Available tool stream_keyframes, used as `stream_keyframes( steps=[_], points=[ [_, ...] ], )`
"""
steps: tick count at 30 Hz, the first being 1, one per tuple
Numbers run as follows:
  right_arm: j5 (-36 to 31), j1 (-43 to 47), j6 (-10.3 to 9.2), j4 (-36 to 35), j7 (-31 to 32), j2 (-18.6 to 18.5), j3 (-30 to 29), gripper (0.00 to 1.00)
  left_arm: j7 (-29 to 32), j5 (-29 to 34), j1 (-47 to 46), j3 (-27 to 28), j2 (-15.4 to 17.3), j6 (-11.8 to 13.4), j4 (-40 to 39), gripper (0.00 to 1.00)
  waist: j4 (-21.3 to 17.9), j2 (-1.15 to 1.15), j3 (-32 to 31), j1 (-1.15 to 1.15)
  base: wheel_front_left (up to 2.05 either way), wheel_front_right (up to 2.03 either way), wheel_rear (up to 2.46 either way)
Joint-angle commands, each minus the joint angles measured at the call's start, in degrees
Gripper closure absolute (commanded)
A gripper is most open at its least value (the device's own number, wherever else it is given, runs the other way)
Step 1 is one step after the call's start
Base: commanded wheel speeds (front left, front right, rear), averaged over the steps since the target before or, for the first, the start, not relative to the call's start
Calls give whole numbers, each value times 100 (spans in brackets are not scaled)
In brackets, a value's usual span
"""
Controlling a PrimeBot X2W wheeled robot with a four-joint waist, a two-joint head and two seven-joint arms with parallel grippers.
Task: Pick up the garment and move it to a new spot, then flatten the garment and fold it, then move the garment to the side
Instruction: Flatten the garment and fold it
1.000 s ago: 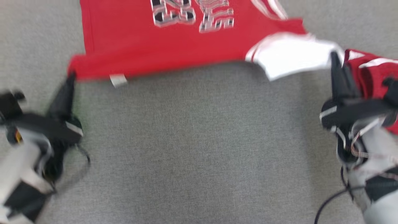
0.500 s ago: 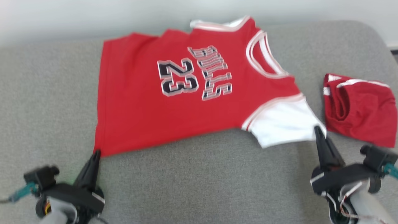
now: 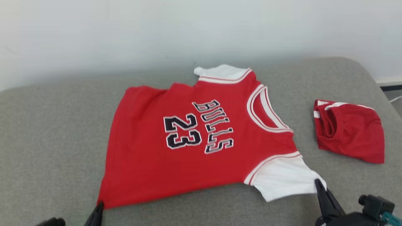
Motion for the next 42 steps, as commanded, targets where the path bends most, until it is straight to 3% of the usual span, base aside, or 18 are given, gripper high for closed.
stream_keyframes(
  steps=[1, 9, 17, 29, 42],
  points=[
    [25, 188, -4, -1, -5, -53, -36, 100, -21, 104, 240, 86, -11, 2, 6, 100, 79, 1, -268, 1, 0, 0, 0],
    [32, 840, -4, -189, -4, -103, -210, 100, -21, 564, 754, 667, -323, 3, -118, 100, 155, 1, -379, 1, 0, 0, 0],
    [-128, 1238, -5, -568, 91, -34, -506, 100, -21, 866, 1042, 865, -531, 2, -439, 100, 207, 1, -360, 1, 0, 0, 0],
    [-533, 313, -4, -589, 144, 274, -849, 100, -21, 1118, 348, 753, -473, 2, -971, 100, 326, 1, 8, 1, 0, 0, 0],
    [-1032, -1275, -4, 511, 82, 559, -1099, 100, -21, 1275, -856, 431, -571, 1, -464, 100, 472, 1, 687, 1, 0, 0, 0]
  ],
)
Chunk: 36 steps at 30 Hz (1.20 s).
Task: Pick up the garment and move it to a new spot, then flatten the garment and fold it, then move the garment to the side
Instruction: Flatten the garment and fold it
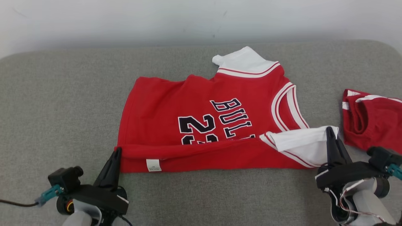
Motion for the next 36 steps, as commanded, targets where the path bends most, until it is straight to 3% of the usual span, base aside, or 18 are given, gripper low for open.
stream_keyframes(
  steps=[1, 13, 14, 15, 16, 17, 24, 36],
  points=[
    [-48, -126, -4, 72, -31, 26, 6, 100, -21, 65, -96, -3, 20, 0, 80, 100, 44, -1, 169, -1, 0, 0, 0],
    [-245, -962, -4, 774, -116, 140, 215, 100, -21, 249, -746, 50, -87, 0, 535, 100, 25, -1, 609, -1, 0, 0, 0],
    [-259, -1017, -4, 821, -119, 148, 209, 91, -21, 278, -769, 113, -104, 0, 562, 96, 23, -1, 632, -1, 0, 0, 0],
    [-263, -1074, -4, 867, -119, 168, 198, 45, -21, 328, -792, 173, -125, 0, 593, 76, 22, -1, 654, -1, 0, 0, 0],
    [-351, -1141, -4, 894, -120, 161, 194, 0, -21, 384, -804, 220, -156, 0, 616, 24, 20, -1, 671, -1, 0, 0, 0],
    [-418, -1218, -4, 870, -123, 161, 155, 0, -21, 474, -814, 309, -175, 1, 637, 0, 18, -1, 687, -1, 0, 0, 0],
    [-792, -1226, -4, 456, -119, 313, -263, 0, -21, 1159, -648, 1000, -403, 0, 446, 0, 33, -1, 689, -1, 0, 0, 0],
    [-804, 265, -4, 99, -112, 382, -569, 0, -21, 2134, 441, 1742, -677, 0, -452, 0, -69, -1, 260, -1, 0, 0, 0]
  ],
)
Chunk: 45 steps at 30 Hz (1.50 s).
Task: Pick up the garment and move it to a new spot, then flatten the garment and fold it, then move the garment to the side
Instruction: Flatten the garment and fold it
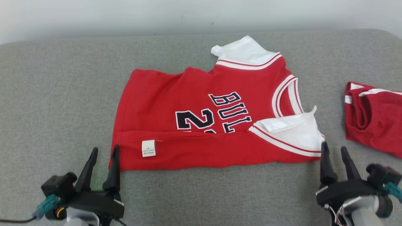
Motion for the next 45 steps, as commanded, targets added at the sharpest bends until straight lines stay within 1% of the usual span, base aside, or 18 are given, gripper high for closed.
stream_keyframes(
  steps=[1, 6, 12, 17, 18, 19, 20, 21, 22, 23, 24, 25, 31, 32, 34, 39, 45],
  points=[
    [12, 51, -4, -12, -2, 12, -20, 0, -21, 53, 99, 30, 3, 0, -22, 0, -47, -1, -61, 1, 0, 0, 0],
    [198, 214, -4, 100, -3, 60, 59, 0, -21, 166, 370, 143, -94, 0, -179, 0, -37, -1, -58, 1, 0, 0, 0],
    [251, 34, -4, 255, -2, 36, 26, 0, -21, 170, 379, 46, -159, 0, -240, 0, 99, -1, 43, 1, 0, 0, 0],
    [285, -126, -4, 552, -2, -39, 202, 0, -21, 114, 335, -9, -183, 0, -260, 0, 200, -1, 101, 1, 0, 0, 0],
    [282, -156, -4, 619, -2, -73, 248, 3, -21, 83, 328, -7, -184, 0, -266, 0, 215, -1, 110, 1, 0, 0, 0],
    [276, -176, -4, 711, -1, -93, 293, 17, -21, 80, 320, -23, -185, 0, -266, 0, 228, -1, 120, 1, 0, 0, 0],
    [293, -201, -4, 749, 1, -96, 311, 25, -21, 68, 310, -36, -186, 0, -261, 0, 237, -1, 132, 1, 0, 0, 0],
    [284, -220, -4, 784, 2, -111, 329, 37, -21, 53, 302, -57, -186, 0, -250, 0, 242, -1, 141, 1, 0, 0, 0],
    [264, -237, -4, 816, 1, -112, 342, 63, -21, 33, 289, -80, -173, 0, -228, 0, 243, -1, 148, 1, 0, 0, 0],
    [285, -265, -4, 838, 1, -100, 344, 69, -21, -36, 280, -107, -168, 0, -193, 0, 242, -1, 154, 1, 0, 0, 0],
    [299, -292, -4, 844, 1, -103, 346, 83, -21, -63, 257, -141, -136, 0, -156, 0, 240, -1, 163, 1, 0, 0, 0],
    [304, -310, -4, 845, 1, -111, 345, 100, -21, -133, 241, -172, -121, 0, -129, 0, 236, -1, 172, 1, 0, 0, 0],
    [301, -357, -4, 786, 1, -155, 429, 100, -21, -709, 96, -534, 70, 0, 200, 0, 166, -1, 238, 1, 0, 0, 0],
    [291, -367, -4, 767, 1, -175, 437, 100, -21, -715, 67, -576, 145, 0, 232, 0, 159, -1, 247, 1, 0, 0, 0],
    [278, -389, -4, 730, 1, -177, 471, 100, -21, -857, 22, -583, 197, 0, 301, 0, 127, -1, 277, 1, 0, 0, 0],
    [281, -432, -4, 677, 0, -200, 498, 100, -21, -1034, -98, -675, 252, 0, 422, 0, 77, -1, 328, 1, 0, 0, 0],
    [308, -427, -4, 642, 0, -189, 558, 100, -7, -1351, -162, -1062, 275, -7, 510, 0, 1, -1, 350, 1, 0, 0, 0]
  ],
)
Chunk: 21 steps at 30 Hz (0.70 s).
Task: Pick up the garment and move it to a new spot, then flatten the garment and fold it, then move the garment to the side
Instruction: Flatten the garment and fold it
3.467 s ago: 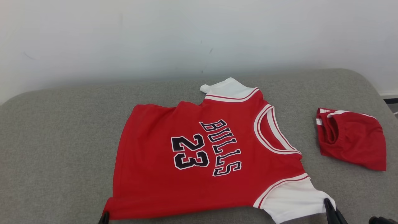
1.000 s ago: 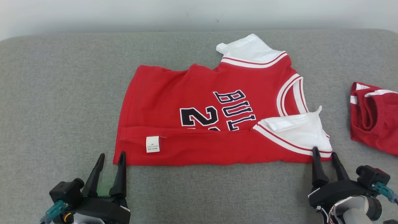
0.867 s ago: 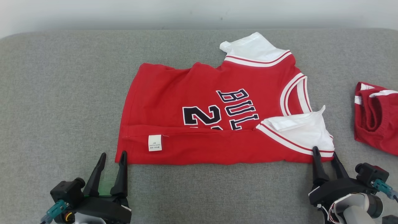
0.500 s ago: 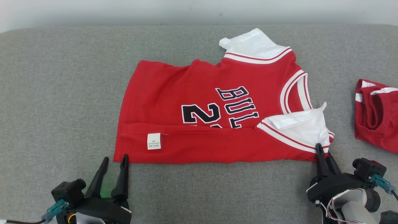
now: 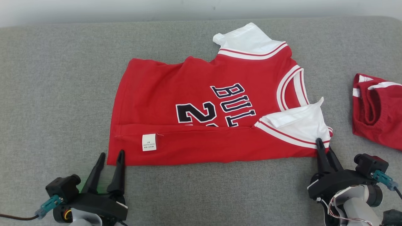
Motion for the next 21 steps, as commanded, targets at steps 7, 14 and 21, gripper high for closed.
stream_keyframes(
  steps=[7, 14, 21],
  points=[
    [51, -23, -4, -21, 3, 13, 44, 100, 16, -327, -8, -416, 18, -17, 121, 86, -43, 0, 20, 0, 0, 0, 0],
    [61, -1, -4, -4, 3, 44, 56, 100, 9, -279, 14, -355, 104, -17, 34, 100, -39, 0, -18, 0, 0, 0, 0],
    [64, 83, -4, 17, 3, 67, 96, 100, 9, -302, 168, -280, 103, -12, -37, 100, -47, 0, -151, 0, 0, 0, 0]
  ],
)
